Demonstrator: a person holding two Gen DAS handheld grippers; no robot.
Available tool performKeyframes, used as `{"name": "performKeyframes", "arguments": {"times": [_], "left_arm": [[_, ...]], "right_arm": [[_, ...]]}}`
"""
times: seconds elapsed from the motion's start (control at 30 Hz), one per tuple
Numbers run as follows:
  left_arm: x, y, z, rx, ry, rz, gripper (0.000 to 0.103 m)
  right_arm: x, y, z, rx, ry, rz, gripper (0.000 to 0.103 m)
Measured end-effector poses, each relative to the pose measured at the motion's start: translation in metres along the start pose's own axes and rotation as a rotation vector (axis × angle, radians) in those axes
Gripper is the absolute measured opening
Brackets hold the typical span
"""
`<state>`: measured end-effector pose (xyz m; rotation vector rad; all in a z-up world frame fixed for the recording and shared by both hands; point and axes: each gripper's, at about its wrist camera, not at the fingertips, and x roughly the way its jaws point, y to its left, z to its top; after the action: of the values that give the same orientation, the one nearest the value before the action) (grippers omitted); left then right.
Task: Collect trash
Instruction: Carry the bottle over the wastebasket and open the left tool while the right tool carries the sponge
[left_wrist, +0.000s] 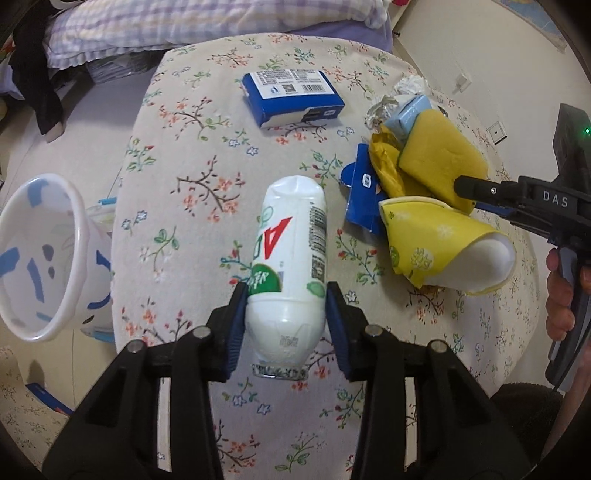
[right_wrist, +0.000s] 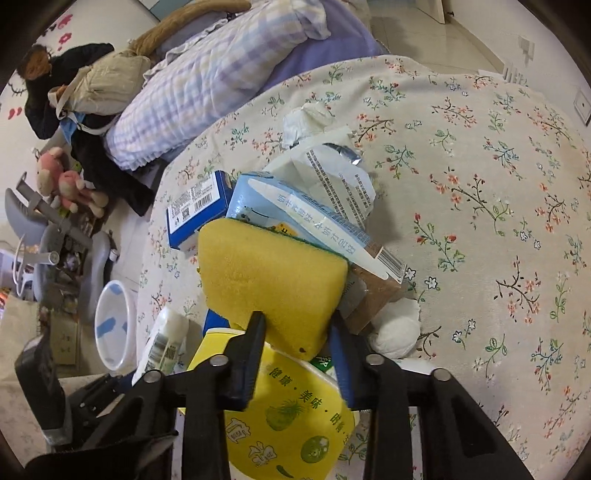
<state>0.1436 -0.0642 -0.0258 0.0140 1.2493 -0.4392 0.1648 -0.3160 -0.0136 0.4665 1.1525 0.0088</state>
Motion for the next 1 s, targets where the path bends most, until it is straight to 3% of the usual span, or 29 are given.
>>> {"name": "performKeyframes", "arguments": {"times": [0.27,0.47,0.7,1.0], "left_arm": [[-0.032,0.009,-0.012,-0.016,-0.051,0.003,0.043],[-0.054,0.031,-0.019,-0.056,-0.104,-0.005,0.043],[-0.069,0.08,-0.031,-0.135,-0.133,0.039,0.043],[-0.072,0.154,-0.042,-0.252,-0.156,0.133,0.043]], "right_arm": [[-0.037,0.001,-0.005,-0.029,-0.084,0.009,0.028],[-0.061,0.024,-0.01,-0.073,-0.128,0.05,0.028],[-0.061,0.097,-0.026,-0.218,-0.13,0.089,0.028],[0.003,0.206,-0.056,-0.431,-0.054,0.056,0.028]]}}
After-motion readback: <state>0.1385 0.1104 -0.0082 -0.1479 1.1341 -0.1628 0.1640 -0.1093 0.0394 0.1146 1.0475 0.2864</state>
